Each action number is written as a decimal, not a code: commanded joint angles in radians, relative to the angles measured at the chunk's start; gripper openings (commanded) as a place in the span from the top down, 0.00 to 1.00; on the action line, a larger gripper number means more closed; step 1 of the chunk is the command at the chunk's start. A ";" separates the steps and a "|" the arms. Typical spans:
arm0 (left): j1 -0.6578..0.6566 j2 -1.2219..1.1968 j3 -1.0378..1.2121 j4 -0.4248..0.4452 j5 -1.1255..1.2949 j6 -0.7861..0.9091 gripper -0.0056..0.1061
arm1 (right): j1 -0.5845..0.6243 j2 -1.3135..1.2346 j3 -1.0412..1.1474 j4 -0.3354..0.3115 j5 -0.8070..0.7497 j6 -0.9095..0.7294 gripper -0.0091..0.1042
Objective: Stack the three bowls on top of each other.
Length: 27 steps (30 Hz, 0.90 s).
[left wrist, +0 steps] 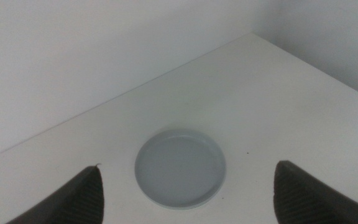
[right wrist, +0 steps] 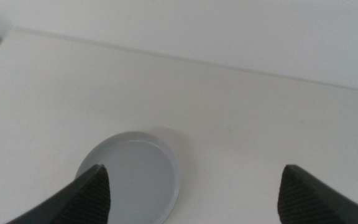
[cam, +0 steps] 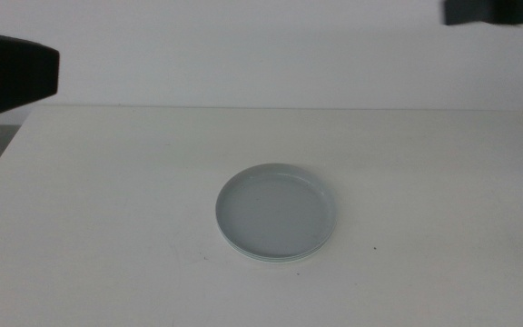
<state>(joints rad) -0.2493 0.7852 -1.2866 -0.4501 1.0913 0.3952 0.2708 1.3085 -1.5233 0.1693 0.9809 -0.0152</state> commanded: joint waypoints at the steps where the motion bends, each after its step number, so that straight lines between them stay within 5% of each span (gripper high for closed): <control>1: 0.002 -0.005 -0.004 -0.003 -0.013 -0.002 0.11 | -0.002 -0.116 0.137 -0.042 -0.111 0.024 0.11; 8: 0.002 -0.005 -0.004 -0.003 -0.013 -0.002 0.11 | -0.002 -0.306 0.369 -0.203 -0.320 0.150 0.11; 20: 0.002 -0.005 -0.004 -0.001 -0.013 -0.002 0.11 | -0.002 -0.306 0.369 -0.215 -0.351 0.149 0.11; 27: 0.003 -0.068 0.108 0.195 -0.143 -0.002 0.11 | -0.002 -0.306 0.369 -0.211 -0.351 0.149 0.11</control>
<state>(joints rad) -0.2493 0.7397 -1.2068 -0.2974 0.9953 0.3952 0.2708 1.0062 -1.1576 -0.0305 0.6379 0.1329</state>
